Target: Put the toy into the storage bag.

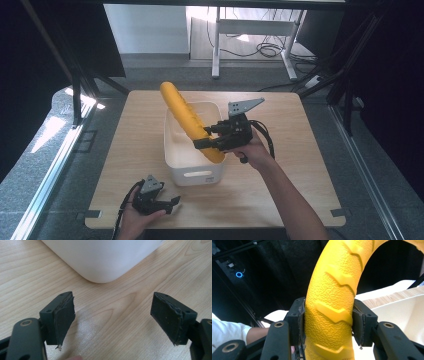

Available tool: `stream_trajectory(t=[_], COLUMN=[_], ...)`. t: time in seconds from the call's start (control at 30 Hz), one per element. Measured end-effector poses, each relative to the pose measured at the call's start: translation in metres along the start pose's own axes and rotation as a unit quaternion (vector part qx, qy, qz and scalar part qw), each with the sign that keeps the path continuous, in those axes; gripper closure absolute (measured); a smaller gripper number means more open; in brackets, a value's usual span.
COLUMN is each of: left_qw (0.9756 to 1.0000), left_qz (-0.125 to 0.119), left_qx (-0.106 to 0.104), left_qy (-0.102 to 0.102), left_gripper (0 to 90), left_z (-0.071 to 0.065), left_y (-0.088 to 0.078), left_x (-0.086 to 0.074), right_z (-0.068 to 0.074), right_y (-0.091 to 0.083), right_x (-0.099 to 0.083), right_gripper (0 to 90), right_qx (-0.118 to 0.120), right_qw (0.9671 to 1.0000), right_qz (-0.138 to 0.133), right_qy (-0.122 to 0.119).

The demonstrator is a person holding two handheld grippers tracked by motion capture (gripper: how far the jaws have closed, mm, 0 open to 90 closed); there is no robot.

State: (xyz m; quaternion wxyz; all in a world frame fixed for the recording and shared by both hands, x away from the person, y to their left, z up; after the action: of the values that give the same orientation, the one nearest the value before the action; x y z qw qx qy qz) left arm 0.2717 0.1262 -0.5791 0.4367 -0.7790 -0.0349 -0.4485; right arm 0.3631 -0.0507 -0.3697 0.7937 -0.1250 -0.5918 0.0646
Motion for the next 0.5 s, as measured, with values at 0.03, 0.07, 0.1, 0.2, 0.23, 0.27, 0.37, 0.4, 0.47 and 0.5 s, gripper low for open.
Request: stream_trajectory(t=[0.03, 0.07, 0.1, 0.2, 0.23, 0.27, 0.37, 0.4, 0.47, 0.5], left_qw=[1.0, 1.0, 1.0, 1.0, 1.0, 1.0, 1.0, 1.0, 1.0, 1.0], left_qz=[0.0, 0.0, 0.0, 0.0, 0.0, 0.0, 0.0, 0.0, 0.0, 0.0], left_qx=[0.0, 0.0, 0.0, 0.0, 0.0, 0.0, 0.0, -0.001, 0.0, 0.0], left_qy=[0.0, 0.0, 0.0, 0.001, 0.001, 0.001, 0.001, 0.001, 0.001, 0.001], left_gripper=[19.7, 19.7, 19.7, 19.7, 19.7, 19.7, 19.7, 19.6, 19.6, 19.6], left_z=[0.0, 0.0, 0.0, 0.0, 0.0, 0.0, 0.0, 0.0, 0.0, 0.0], left_y=[0.0, 0.0, 0.0, -0.001, -0.001, -0.001, -0.001, -0.001, -0.001, -0.001], left_x=[0.0, 0.0, 0.0, 0.0, 0.0, 0.0, 0.0, 0.0, 0.0, 0.0], right_z=[-0.001, -0.001, -0.002, -0.003, -0.003, -0.004, -0.008, -0.009, -0.01, -0.011], right_y=[0.0, 0.001, 0.001, 0.002, 0.003, 0.003, 0.003, 0.003, 0.001, 0.001], right_x=[0.0, -0.001, -0.001, -0.004, -0.004, -0.005, -0.007, -0.008, -0.009, -0.01], right_gripper=[50.9, 50.9, 50.9, 50.7, 50.6, 50.4, 49.8, 49.6, 49.5, 49.4], right_qx=[0.002, 0.002, 0.004, 0.004, 0.001, -0.003, -0.014, -0.016, -0.018, -0.021], right_qw=[1.0, 1.0, 1.0, 1.0, 1.0, 1.0, 0.9999, 0.9999, 0.9998, 0.9998], right_qz=[-0.001, -0.001, 0.0, 0.002, 0.004, 0.006, 0.007, 0.004, 0.003, 0.003], right_qy=[0.003, 0.003, 0.004, 0.003, 0.001, 0.0, 0.001, 0.003, 0.001, -0.003])
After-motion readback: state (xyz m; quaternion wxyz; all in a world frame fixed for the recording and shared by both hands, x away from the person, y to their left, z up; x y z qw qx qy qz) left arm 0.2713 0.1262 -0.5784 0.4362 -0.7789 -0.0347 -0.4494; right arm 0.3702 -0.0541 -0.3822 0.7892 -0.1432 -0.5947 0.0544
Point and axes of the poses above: each handheld gripper's, and its own axes: y roughly forward along the jaws, x roughly out of its top, z roughly to its left, the point moved 7 cm from there along y, roughly forward along the jaws, and after that the axes turned 6 degrees about -x, right-handed, at the moved point
